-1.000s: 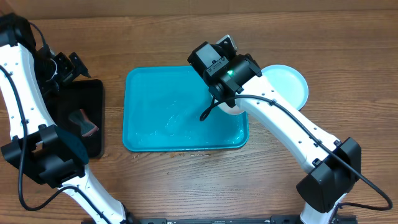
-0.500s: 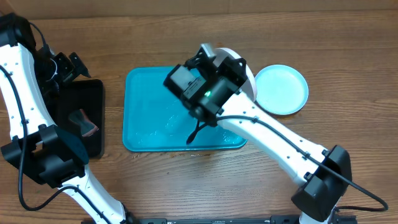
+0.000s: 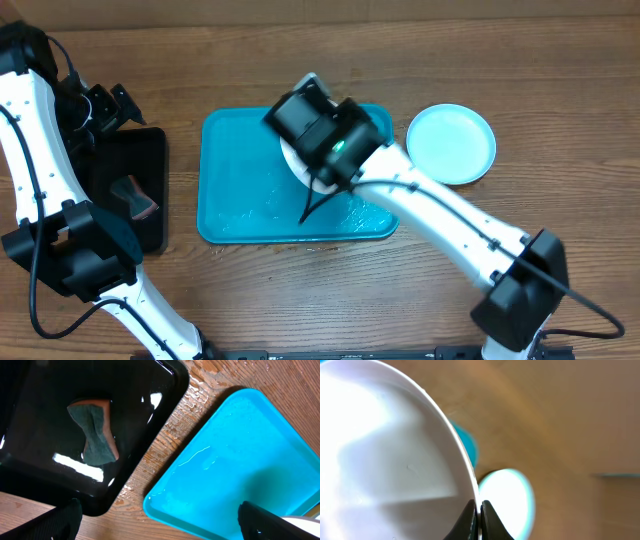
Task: Clean dirty plates on tray and stack at the side
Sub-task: 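Lift the pink-rimmed plate with the right gripper and stack it on the plates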
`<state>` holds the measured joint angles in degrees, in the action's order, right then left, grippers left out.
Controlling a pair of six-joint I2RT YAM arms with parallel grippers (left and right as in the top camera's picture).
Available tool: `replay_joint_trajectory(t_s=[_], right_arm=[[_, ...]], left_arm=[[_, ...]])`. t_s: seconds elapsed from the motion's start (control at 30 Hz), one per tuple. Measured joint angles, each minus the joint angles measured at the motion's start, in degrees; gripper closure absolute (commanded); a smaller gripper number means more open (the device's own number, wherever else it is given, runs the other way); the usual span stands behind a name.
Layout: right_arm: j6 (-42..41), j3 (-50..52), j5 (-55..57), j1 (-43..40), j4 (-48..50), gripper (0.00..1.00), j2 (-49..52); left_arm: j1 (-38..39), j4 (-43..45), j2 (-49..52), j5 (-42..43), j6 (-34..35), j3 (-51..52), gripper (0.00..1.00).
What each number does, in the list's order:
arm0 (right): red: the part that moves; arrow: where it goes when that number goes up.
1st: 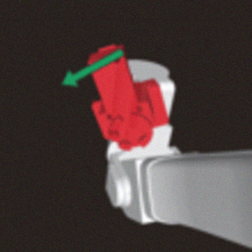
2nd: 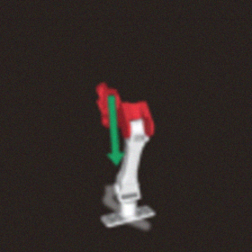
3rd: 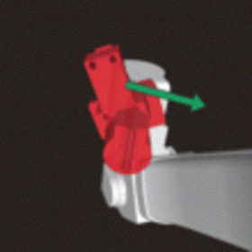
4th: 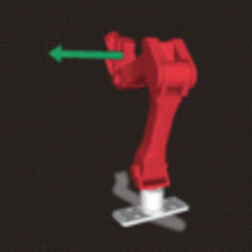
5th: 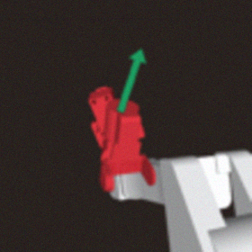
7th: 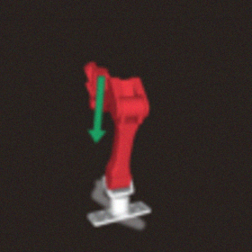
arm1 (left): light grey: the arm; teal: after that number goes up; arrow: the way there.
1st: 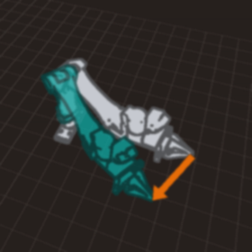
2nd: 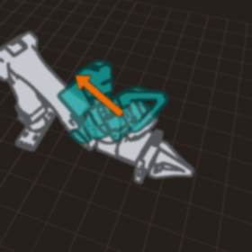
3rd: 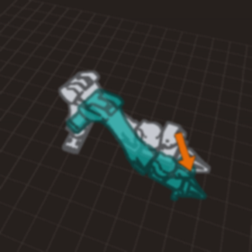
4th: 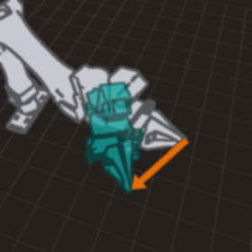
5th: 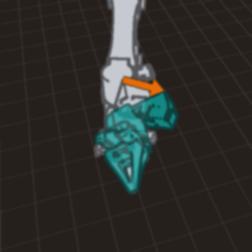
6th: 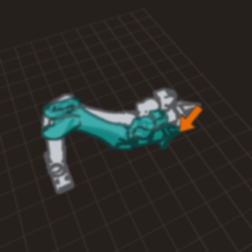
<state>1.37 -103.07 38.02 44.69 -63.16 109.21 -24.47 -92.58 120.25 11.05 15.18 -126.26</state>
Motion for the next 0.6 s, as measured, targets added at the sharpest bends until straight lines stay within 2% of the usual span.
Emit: replay_joint_trajectory(t_s=[0.13, 0.4, 0.6], right_arm=[[-2.67, 1.11, -11.02, -9.64, -1.88, 0.96, 0.02], [-7.78, 1.18, -31.67, -36.94, -6.27, 0.96, 0.02], [-8.74, 3.67, -37.53, -49.51, -6.21, 0.96, 0.00]], left_arm=[[0.00, 0.00, 0.00, 0.13, 0.00, 0.00, 0.00], [0.00, 0.00, 0.00, 0.13, 0.00, 0.00, 0.00], [0.00, 0.00, 0.00, 0.13, 0.00, 0.00, 0.00]])
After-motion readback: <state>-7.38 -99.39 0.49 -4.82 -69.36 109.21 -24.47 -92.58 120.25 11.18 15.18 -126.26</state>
